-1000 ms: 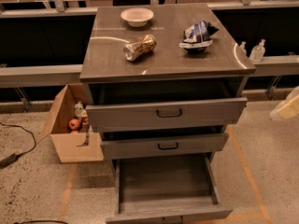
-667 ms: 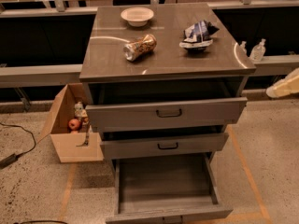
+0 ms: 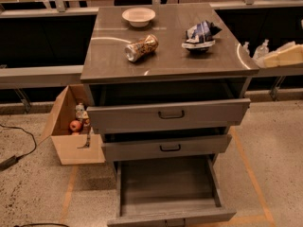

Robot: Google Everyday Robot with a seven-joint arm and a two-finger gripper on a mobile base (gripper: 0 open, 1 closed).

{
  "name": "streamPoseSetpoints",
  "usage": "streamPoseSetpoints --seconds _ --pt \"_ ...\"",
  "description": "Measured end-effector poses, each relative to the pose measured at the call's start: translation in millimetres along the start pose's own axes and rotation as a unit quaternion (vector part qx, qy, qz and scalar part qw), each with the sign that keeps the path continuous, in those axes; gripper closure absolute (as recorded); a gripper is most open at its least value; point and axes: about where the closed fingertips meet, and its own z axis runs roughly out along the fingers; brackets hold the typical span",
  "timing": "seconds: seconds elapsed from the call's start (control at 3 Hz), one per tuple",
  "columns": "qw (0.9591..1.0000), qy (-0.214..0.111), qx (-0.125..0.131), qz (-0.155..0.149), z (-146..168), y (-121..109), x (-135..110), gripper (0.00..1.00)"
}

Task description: Place blue chip bag into bottom drawer

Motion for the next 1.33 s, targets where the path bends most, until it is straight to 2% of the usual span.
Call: streamPoseSetpoints --seconds 0.33,0.67,1.0,1.33 --pt "0.9988 0.001 0.002 0.050 39.3 -13.9 -22.1 0.00" --pt "0.9988 0.001 0.001 0.049 39.4 -13.7 -21.7 0.00" --pt "0.9981 -0.004 0.008 0.060 57.8 -4.9 -26.3 0.00" --pt "0.9953 -0.017 0.024 0.093 107.9 4.9 -33.9 0.00"
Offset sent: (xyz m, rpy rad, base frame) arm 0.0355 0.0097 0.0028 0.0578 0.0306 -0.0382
